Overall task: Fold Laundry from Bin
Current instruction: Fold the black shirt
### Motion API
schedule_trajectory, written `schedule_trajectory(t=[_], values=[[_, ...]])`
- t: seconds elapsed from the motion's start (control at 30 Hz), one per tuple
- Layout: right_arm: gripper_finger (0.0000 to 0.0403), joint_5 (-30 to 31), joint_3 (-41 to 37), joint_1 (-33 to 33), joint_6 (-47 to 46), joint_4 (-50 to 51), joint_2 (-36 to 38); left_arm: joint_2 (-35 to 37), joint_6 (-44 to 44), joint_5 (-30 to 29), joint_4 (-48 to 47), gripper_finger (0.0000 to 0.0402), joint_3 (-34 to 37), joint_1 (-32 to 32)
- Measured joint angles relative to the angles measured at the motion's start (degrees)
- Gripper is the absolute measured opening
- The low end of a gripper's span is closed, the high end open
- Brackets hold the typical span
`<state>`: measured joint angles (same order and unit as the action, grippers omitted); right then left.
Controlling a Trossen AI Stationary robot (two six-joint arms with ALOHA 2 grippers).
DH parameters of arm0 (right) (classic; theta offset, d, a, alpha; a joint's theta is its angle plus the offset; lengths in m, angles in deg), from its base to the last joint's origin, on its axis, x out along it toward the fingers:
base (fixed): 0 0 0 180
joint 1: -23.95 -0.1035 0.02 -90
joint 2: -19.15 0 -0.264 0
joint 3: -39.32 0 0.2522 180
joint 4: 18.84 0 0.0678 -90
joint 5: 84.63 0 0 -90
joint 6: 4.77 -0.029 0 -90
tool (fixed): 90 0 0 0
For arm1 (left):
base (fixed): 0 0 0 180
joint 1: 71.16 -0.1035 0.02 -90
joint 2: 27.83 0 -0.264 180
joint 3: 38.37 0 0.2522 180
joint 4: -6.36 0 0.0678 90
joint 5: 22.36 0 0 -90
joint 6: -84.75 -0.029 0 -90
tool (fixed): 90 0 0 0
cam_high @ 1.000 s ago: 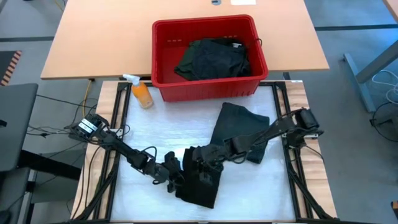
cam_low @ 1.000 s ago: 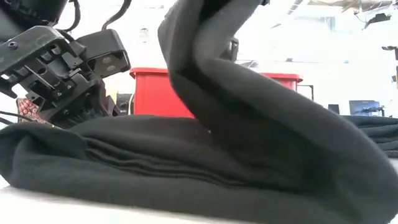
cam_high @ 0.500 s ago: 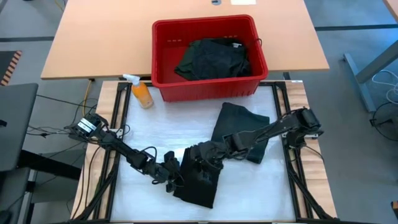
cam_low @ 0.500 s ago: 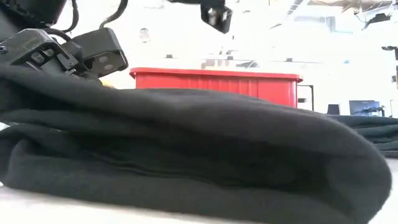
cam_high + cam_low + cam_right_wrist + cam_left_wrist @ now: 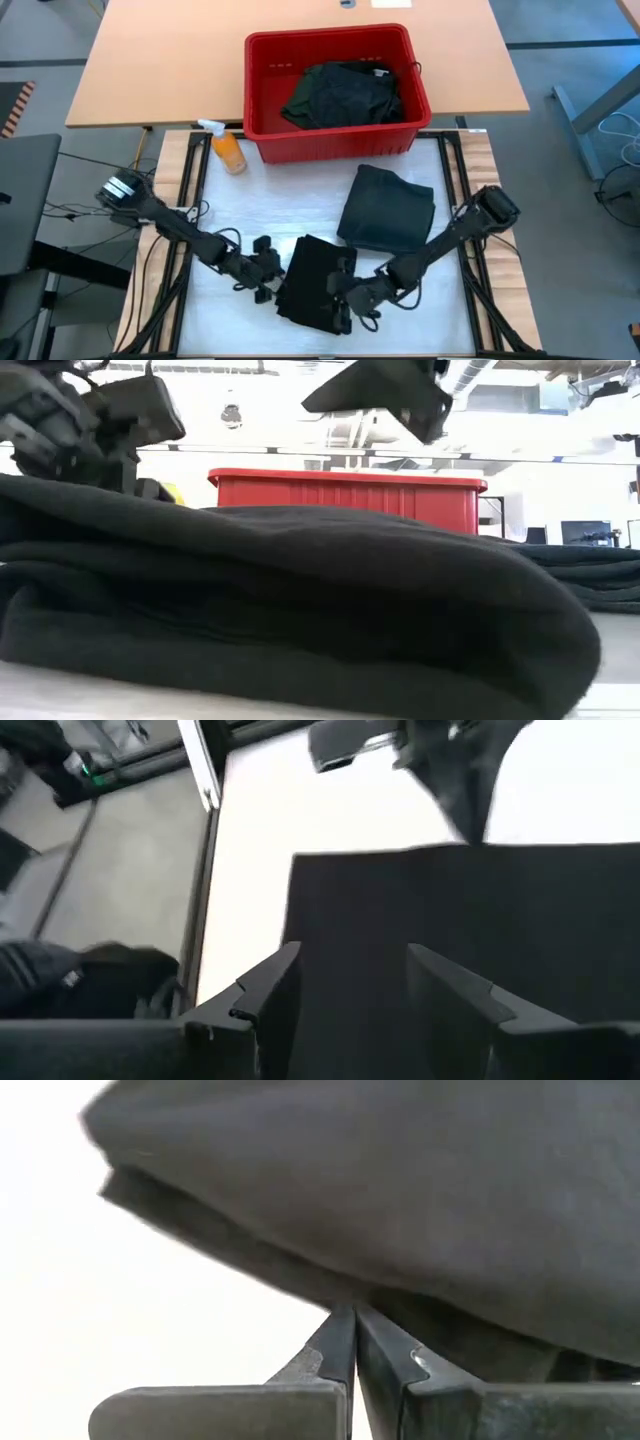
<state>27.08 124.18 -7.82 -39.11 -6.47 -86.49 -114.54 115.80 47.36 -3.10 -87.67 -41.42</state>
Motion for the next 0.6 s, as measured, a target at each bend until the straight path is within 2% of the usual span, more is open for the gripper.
schedule_trajectory(t=[0.07,0.13,0.2,0.27,0.33,0.43,0.53,0.6], values=[[0.0205,0.1,0.2,0.0,-1.0,-0.8,-0.5,4.4,1.6,-2.5,-5.7,0.0000,0.0,0.5],[0.0205,0.3,0.2,-0.1,-1.6,1.3,-0.5,7.8,3.1,-5.6,-7.0,0.0000,0.1,1.1],[0.0205,2.4,-0.2,-0.6,-1.3,1.6,-0.5,10.6,2.8,-8.6,-4.6,0.0000,0.3,2.8],[0.0204,7.5,-1.8,-0.9,-0.3,2.2,-0.5,10.9,-0.3,-9.6,4.2,0.0000,0.1,4.1],[0.0199,12.9,-3.5,-1.0,0.0,2.2,-0.5,9.3,-3.8,-8.8,12.6,0.0000,0.1,5.6],[0.0188,19.4,-7.7,-0.4,-2.0,-1.8,-0.5,3.0,-6.3,-6.2,25.4,0.0000,0.0,7.4],[0.0177,23.9,-12.9,-0.2,-1.5,-11.2,-0.5,-5.2,-4.6,-3.8,31.6,0.0000,-0.6,8.4],[0.0172,26.0,-15.5,-0.4,1.0,-17.1,-0.6,-9.4,-1.3,-2.6,31.1,0.0000,-0.6,8.6]])
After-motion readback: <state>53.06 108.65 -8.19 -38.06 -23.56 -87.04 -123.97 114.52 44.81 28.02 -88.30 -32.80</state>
